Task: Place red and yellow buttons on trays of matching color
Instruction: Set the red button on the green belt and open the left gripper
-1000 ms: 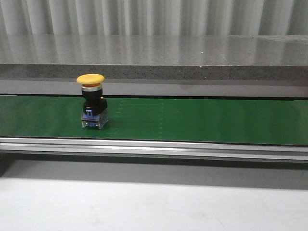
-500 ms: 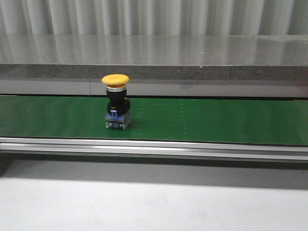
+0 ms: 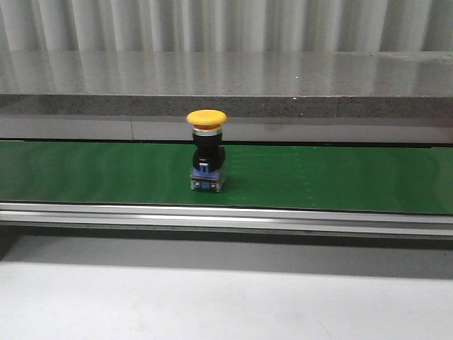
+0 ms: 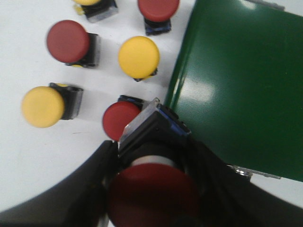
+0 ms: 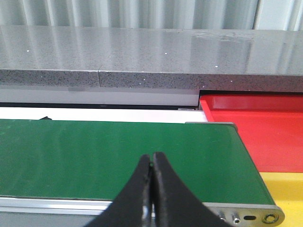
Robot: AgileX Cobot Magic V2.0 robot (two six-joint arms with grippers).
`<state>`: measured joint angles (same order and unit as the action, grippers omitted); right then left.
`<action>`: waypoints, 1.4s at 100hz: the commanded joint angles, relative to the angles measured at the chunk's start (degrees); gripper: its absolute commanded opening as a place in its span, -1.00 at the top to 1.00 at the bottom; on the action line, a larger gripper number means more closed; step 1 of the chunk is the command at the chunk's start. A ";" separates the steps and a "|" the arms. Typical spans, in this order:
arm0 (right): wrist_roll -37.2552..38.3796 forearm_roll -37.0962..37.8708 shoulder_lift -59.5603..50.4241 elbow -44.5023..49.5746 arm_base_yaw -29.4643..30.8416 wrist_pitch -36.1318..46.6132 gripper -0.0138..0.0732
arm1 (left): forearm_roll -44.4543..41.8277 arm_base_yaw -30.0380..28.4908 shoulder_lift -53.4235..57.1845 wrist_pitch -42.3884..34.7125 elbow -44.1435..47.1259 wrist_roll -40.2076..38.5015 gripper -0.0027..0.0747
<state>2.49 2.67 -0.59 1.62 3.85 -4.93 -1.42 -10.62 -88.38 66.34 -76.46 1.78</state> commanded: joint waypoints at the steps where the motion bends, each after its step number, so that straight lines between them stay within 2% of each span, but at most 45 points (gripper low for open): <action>1: -0.24 0.76 -0.82 -1.15 0.09 4.30 0.83 | 0.72 2.96 0.05 -1.66 -2.02 -0.16 0.62; 25: -0.24 0.76 -0.82 -1.15 0.09 4.30 0.83 | 0.72 6.55 -4.44 -1.82 -2.24 -0.16 0.61; 32: -0.24 0.76 -0.82 -1.15 0.09 4.30 0.83 | 0.72 6.55 -5.32 -1.61 -2.24 -0.16 0.53; 39: -0.24 0.76 -0.82 -1.15 0.09 4.30 0.83 | 1.81 6.55 -5.70 -1.73 -2.24 -0.16 0.27; 52: -0.24 0.76 -0.82 -1.15 0.09 4.30 0.83 | 4.29 6.55 -5.70 -2.08 -2.44 0.21 -0.46; 56: -0.24 0.76 -0.82 -1.15 0.09 4.30 0.83 | 4.96 6.55 -5.58 -2.52 -2.44 0.36 -0.58; 61: -0.24 0.76 -0.82 -1.15 0.09 4.30 0.83 | 6.00 6.55 -5.11 -4.10 -2.44 1.54 -0.61; 72: -0.24 0.76 -0.82 -1.15 0.09 4.30 0.83 | 8.15 7.75 -1.97 -8.89 -2.13 3.21 -0.53; 83: -0.24 0.76 -0.82 -1.15 0.09 4.30 0.83 | 8.15 10.99 3.37 -15.93 0.41 5.62 -0.29; 93: -0.24 0.76 -0.82 -1.15 0.09 4.30 0.83 | 8.04 14.54 9.03 -20.62 3.96 6.07 0.11; 110: -0.24 0.76 -0.82 -1.15 0.09 4.30 0.83 | 7.70 19.51 17.81 -27.73 11.99 6.07 0.97; 140: -0.24 0.76 -0.82 -1.15 0.09 4.43 0.83 | 7.70 20.51 34.11 -33.81 25.88 6.07 0.98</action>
<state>2.49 2.67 -0.59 1.62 3.85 -4.93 5.59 9.40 -59.83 37.43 -52.51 7.78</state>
